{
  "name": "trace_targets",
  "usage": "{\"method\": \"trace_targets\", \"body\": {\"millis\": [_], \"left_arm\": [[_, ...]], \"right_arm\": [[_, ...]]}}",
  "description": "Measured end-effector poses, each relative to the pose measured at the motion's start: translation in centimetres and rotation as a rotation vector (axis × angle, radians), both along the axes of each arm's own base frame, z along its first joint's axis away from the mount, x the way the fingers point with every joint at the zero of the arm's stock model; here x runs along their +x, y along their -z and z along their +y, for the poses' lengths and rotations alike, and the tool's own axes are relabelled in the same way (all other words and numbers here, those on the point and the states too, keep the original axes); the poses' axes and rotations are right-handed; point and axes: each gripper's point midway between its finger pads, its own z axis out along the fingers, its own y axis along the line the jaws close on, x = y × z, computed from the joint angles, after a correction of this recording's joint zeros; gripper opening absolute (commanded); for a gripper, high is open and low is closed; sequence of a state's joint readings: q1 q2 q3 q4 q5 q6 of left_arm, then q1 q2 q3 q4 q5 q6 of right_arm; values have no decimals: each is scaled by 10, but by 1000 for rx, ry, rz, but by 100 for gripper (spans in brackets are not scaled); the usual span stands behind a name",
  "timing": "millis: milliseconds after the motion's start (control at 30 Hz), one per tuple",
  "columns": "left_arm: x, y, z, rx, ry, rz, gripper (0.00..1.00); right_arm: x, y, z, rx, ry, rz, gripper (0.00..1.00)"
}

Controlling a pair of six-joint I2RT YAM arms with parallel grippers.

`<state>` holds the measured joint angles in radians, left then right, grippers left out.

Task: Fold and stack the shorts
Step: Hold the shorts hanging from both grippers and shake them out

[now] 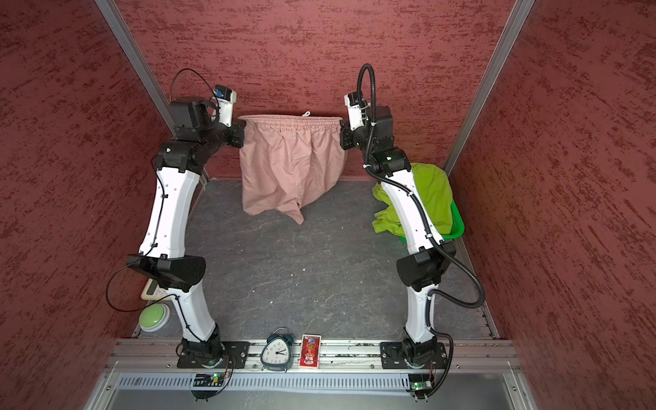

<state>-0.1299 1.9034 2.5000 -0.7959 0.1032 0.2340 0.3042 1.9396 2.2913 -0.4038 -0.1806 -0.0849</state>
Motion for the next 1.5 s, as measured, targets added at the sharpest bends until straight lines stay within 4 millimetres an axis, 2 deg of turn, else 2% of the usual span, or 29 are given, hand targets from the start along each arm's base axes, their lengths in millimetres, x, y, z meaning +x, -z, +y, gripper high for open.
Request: {"method": "trace_targets", "body": {"millis": [67,100,167,333,433,533,600,700,800,867,967,1000,1067,1133,1200,1267,1333,1433,1500], "left_arm": [[-11,-11,1,23,-3,-45,0],[-16,-10,2,35,-6,-53,0],[-27,7,4,61,-14,-43,0],[-49,77,10,99,-26,93,0],[-55,90,9,95,-34,197,0],[-68,85,-2,92,-65,252,0],[-84,78,-13,86,-67,278,0],[-113,51,-18,33,-51,288,0],[-147,10,-27,-68,45,245,0],[-180,-13,-35,-131,136,206,0],[-210,-36,-31,-152,156,150,0],[-211,-40,-26,-148,133,137,0],[-205,-48,-12,-132,64,120,0],[-182,-41,-3,-96,-13,139,0],[-152,-17,2,-32,-92,199,0],[-116,26,4,55,-155,310,0],[-88,69,-1,125,-176,418,0],[-70,110,-13,175,-151,520,0],[-68,114,-18,179,-130,526,0]], "right_arm": [[-15,-5,-2,-2,-15,-44,0],[-23,-3,-4,-6,-20,-64,0],[-40,7,-8,-18,-25,-93,0],[-68,54,-16,-52,-33,-62,0],[-71,71,-16,-66,-40,-11,0],[-77,70,-17,-60,-45,40,0],[-87,58,-20,-50,-46,61,0],[-116,21,-26,-19,-70,53,0],[-165,-31,-31,37,-129,-17,0],[-202,-63,-38,71,-161,-71,0],[-226,-99,-49,94,-141,-122,0],[-226,-107,-54,96,-113,-128,0],[-210,-118,-62,88,-32,-118,0],[-182,-114,-61,66,17,-79,0],[-147,-88,-55,28,51,-11,0],[-107,-40,-51,-36,106,106,0],[-77,-2,-48,-93,147,198,0],[-48,32,-39,-137,150,279,0],[-38,41,-35,-147,143,294,0]]}}
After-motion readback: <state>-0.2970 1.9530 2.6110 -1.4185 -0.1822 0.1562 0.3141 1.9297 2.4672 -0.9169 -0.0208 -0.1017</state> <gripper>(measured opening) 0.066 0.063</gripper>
